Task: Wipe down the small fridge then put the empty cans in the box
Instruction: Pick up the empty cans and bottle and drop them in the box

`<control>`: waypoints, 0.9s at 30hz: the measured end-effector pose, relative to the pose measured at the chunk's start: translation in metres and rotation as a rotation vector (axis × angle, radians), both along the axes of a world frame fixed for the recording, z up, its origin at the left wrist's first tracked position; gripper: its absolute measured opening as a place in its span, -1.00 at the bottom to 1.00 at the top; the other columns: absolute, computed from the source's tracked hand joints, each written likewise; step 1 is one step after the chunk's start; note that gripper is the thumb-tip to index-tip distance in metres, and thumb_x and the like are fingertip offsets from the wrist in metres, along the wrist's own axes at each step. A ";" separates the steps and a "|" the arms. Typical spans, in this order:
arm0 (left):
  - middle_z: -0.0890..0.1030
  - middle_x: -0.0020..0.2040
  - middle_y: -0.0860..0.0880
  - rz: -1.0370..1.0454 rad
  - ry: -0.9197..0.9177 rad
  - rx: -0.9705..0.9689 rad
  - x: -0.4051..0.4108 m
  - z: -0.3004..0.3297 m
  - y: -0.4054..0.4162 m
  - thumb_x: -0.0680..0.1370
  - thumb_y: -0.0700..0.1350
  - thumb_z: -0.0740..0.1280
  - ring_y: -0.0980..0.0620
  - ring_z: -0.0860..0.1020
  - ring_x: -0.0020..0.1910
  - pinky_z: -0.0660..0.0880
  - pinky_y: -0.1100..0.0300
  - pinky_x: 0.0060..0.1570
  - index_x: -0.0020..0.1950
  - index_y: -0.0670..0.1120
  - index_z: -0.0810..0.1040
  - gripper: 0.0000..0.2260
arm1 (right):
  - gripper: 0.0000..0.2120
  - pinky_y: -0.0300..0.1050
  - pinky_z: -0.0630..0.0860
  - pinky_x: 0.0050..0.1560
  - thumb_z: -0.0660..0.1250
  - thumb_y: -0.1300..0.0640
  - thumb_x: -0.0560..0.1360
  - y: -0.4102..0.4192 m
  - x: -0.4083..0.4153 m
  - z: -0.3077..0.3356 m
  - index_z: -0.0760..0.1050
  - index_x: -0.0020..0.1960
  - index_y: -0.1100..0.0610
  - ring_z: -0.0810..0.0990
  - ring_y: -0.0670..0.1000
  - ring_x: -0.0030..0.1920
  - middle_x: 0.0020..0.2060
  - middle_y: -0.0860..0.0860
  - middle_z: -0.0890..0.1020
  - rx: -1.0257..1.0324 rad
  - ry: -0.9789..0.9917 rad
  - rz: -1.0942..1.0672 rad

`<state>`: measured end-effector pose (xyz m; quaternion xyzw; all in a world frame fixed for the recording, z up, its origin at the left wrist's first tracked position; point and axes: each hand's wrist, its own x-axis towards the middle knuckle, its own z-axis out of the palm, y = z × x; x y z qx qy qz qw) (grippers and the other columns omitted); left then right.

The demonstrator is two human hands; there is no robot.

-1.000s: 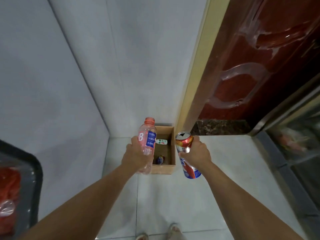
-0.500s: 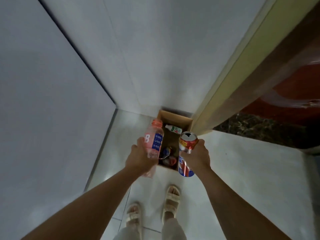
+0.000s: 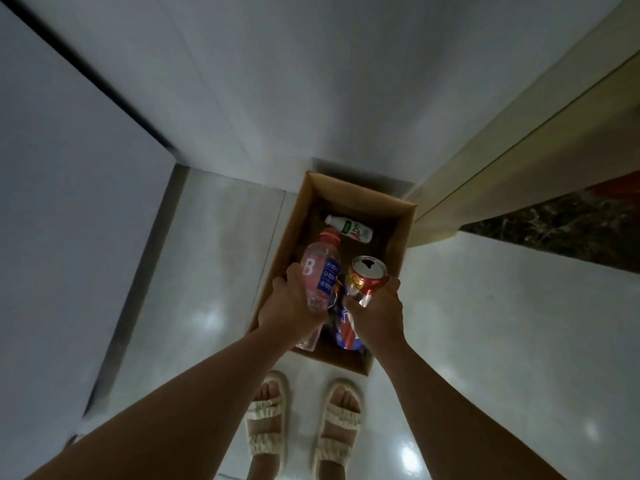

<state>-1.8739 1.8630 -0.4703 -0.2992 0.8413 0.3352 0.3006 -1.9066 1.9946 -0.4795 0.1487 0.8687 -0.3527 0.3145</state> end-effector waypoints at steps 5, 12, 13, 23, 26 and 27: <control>0.31 0.36 -0.16 -0.080 -0.059 -0.040 -0.010 -0.090 0.000 0.41 0.04 0.43 -0.14 0.44 0.24 0.47 -0.07 0.20 0.46 -0.04 0.03 -0.22 | -0.24 -0.05 0.43 0.27 0.44 0.09 0.43 -0.011 -0.003 -0.088 0.04 0.44 0.18 0.43 0.14 0.32 0.33 0.12 0.40 0.071 -0.003 0.018; 0.30 0.34 -0.15 -0.102 -0.078 -0.073 -0.018 -0.171 0.009 0.40 0.04 0.45 -0.15 0.43 0.24 0.49 -0.06 0.14 0.45 -0.02 0.04 -0.22 | -0.18 0.04 0.39 0.33 0.40 0.11 0.46 -0.011 -0.008 -0.168 -0.06 0.51 0.16 0.37 0.15 0.38 0.39 0.15 0.34 0.039 -0.095 -0.106; 0.29 0.34 -0.15 -0.114 -0.086 -0.093 -0.018 -0.177 0.011 0.42 0.05 0.43 -0.15 0.42 0.24 0.49 -0.04 0.12 0.46 -0.03 0.04 -0.23 | -0.18 0.06 0.38 0.35 0.40 0.13 0.46 -0.012 -0.009 -0.174 -0.07 0.51 0.15 0.36 0.15 0.39 0.40 0.15 0.33 0.025 -0.099 -0.124; 0.23 0.40 -0.18 -0.167 -0.087 -0.154 -0.019 -0.162 0.010 0.48 0.02 0.38 -0.19 0.39 0.31 0.46 -0.06 0.11 0.44 -0.07 0.10 -0.35 | -0.19 0.04 0.39 0.33 0.34 0.10 0.51 -0.012 -0.006 -0.164 -0.15 0.51 0.17 0.37 0.19 0.37 0.39 0.20 0.31 0.096 -0.191 -0.012; 0.25 0.39 -0.17 -0.145 -0.099 -0.134 -0.020 -0.131 0.006 0.45 0.02 0.40 -0.18 0.39 0.31 0.47 -0.10 0.17 0.42 -0.07 0.15 -0.35 | -0.28 0.00 0.43 0.24 0.32 -0.01 0.51 -0.013 -0.006 -0.131 0.00 0.48 0.15 0.43 0.17 0.30 0.34 0.16 0.37 0.124 -0.166 0.086; 0.27 0.38 -0.16 -0.134 -0.098 -0.130 -0.020 -0.117 0.005 0.45 0.01 0.40 -0.17 0.39 0.30 0.47 -0.10 0.18 0.41 -0.06 0.16 -0.36 | -0.29 -0.02 0.47 0.18 0.32 -0.06 0.50 -0.013 -0.005 -0.119 0.04 0.47 0.15 0.48 0.15 0.24 0.30 0.14 0.41 0.131 -0.149 0.121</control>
